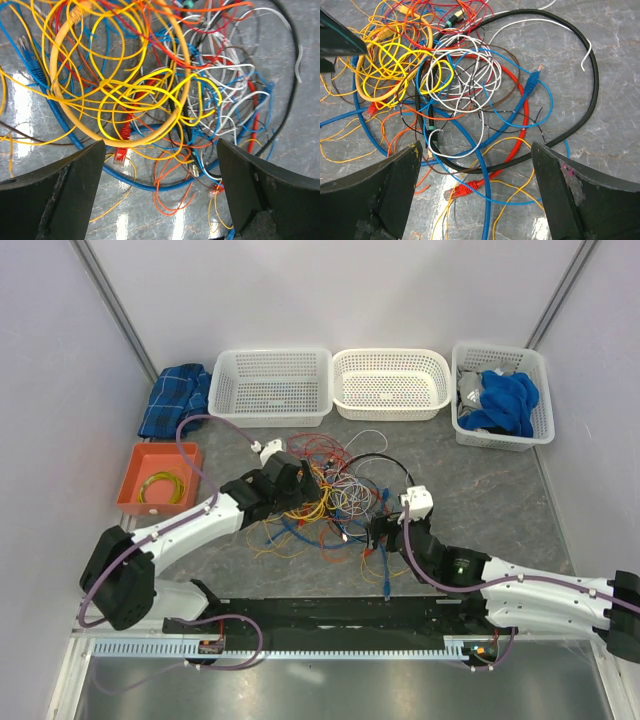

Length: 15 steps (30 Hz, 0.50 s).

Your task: Untangle the cables

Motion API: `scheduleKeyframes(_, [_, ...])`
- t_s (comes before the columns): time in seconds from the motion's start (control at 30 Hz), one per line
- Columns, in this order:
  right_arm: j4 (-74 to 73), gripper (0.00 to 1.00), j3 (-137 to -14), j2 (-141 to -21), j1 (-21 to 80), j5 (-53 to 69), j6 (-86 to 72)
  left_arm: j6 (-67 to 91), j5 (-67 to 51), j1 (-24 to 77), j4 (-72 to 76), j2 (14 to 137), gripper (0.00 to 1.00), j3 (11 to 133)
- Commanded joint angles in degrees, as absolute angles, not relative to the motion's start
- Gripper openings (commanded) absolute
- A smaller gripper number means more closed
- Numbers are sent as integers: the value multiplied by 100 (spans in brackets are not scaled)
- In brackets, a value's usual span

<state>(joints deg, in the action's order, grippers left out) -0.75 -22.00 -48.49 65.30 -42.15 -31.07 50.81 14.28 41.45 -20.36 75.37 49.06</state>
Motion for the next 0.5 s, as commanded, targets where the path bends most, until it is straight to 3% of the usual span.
scheduleKeyframes(0.0, [-544,98,-2206,-4475,6548,-4482,-3778,5598,1318,3990,-1610,7848,97,5089])
scheduleKeyframes(0.13, [-738,98,-2215,-4140,6539,-4307,-3841,5915,1379,3841,-1292,8208,87,5211])
scheduleKeyframes(0.2, [-870,98,-2197,-3965,6539,-4315,-3858,5976,1476,3780,-1213,8437,72,5317])
scheduleKeyframes(0.27, [-931,98,-2119,-3876,6539,-4429,-3885,5915,1511,3700,-1046,8708,48,5475])
scheduleKeyframes(0.37, [-958,98,-2074,-3771,6548,-4535,-3894,5915,1232,3481,-1133,9217,45,5791])
scheduleKeyframes(0.47, [-958,98,-2109,-3788,6548,-4526,-3920,6020,977,3358,-1222,9483,51,5950])
